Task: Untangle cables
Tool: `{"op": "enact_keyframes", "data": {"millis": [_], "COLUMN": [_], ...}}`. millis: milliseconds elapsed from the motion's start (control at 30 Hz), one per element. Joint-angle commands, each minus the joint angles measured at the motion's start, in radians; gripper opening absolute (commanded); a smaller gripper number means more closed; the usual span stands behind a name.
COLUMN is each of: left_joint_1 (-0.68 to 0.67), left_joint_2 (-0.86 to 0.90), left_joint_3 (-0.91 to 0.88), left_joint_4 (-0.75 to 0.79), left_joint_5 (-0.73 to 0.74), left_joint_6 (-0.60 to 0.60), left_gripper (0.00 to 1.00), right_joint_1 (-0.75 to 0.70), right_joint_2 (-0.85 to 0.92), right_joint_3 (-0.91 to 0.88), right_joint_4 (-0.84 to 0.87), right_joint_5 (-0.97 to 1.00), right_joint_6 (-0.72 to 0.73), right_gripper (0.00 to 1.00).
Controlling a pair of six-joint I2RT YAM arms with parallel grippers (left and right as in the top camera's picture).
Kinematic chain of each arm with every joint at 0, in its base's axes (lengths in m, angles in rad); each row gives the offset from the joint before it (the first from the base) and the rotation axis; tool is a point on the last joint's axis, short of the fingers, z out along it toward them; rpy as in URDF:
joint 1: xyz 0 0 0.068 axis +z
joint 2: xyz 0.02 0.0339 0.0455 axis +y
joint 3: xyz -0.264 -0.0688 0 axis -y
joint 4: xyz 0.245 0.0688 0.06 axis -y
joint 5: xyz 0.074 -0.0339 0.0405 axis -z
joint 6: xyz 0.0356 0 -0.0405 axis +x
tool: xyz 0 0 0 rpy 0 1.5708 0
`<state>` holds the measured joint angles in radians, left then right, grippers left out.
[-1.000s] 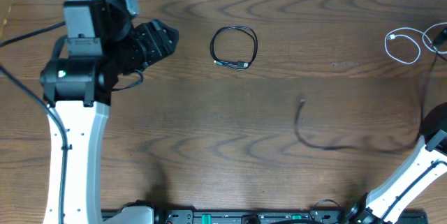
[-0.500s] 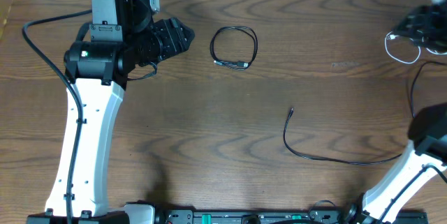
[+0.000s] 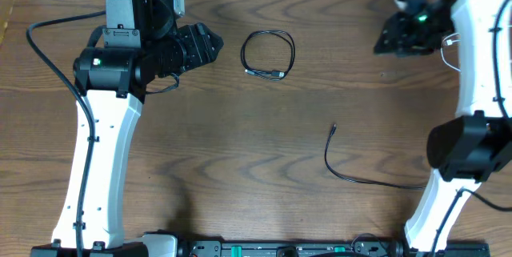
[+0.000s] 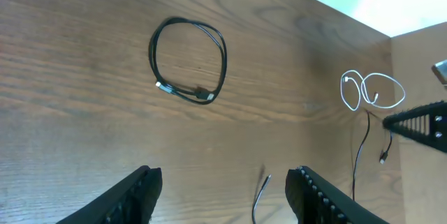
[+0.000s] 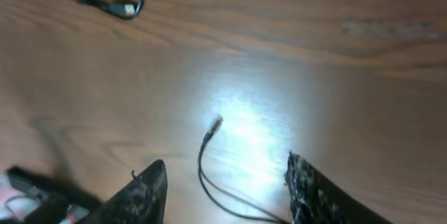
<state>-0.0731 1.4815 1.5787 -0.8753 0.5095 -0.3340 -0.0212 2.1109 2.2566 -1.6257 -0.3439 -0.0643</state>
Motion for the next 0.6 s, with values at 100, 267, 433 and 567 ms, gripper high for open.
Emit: {"op": "enact_keyframes", "data": {"millis": [100,267,433,567], "left_joint_1": [0.000,0.000,0.000,0.000], "left_joint_2": [0.000,0.000,0.000,0.000], "left_joint_3": [-0.007,-0.007,-0.007,-0.007], "left_joint_4": [-0.003,0.001,0.000,0.000], "left_joint_5": [-0.007,-0.007,-0.007,-0.006], "left_joint_6": [0.027,0.027,0.027,0.027], "left_gripper": [0.62,0.62,0.62,0.62], "right_joint_1": [0.145,0.217,0.330,0.397], "right_joint_2": [-0.240,-0.338,-0.336,-0.336], "right_joint_3": [-0.430,-0.742,-0.965,-1.070], "right_joint_4": [0.244,0.460,0.614,0.701], "right_joint_5": [0.069,0.049,0.050,0.108], "right_joint_6": [0.170,0.325,0.445,0.538], "right_gripper": [0.52,0.42,0.33,0.33]}}
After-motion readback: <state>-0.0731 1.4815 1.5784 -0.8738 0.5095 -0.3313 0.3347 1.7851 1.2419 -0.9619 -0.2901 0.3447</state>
